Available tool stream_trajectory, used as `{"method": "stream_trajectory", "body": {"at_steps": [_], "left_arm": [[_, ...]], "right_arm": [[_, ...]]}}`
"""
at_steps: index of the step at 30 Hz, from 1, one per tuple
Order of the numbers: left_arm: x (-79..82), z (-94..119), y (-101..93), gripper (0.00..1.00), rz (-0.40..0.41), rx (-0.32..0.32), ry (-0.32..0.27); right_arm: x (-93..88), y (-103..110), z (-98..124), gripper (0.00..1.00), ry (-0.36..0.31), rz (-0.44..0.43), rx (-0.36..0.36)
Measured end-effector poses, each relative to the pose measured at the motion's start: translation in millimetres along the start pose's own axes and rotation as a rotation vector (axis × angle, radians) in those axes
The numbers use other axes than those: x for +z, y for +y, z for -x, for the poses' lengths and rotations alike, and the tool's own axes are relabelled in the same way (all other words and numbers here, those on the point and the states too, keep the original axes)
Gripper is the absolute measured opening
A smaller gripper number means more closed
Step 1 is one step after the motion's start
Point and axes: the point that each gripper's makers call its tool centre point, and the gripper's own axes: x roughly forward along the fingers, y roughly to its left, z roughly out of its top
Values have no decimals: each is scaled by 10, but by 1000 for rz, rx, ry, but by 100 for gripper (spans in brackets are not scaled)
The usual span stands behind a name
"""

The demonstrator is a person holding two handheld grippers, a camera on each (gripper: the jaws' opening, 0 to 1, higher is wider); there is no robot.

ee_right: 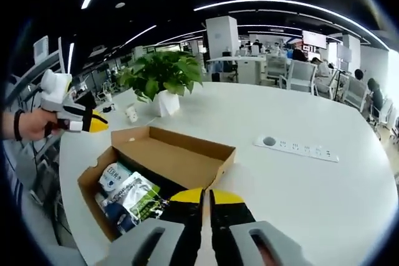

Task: Operate the shoe box by opening the lid, removing the specified soft item, and placing it in the target area until the item is outside and the box remains undamaged.

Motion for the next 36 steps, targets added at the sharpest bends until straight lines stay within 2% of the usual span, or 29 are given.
{"method": "stream_trajectory", "body": {"at_steps": [16,25,36], "left_arm": [[-304,411,-451,18,28,-58,-11],[-470,533,-622,20,34,-78,-7],[-613,600,-754,25,35,-111,-5]], "right_arm": [[-269,460,266,7,-14,51,99],[-353,705,349,14,-31,81,161],[-369,851,418,20,-54,111,209]]}}
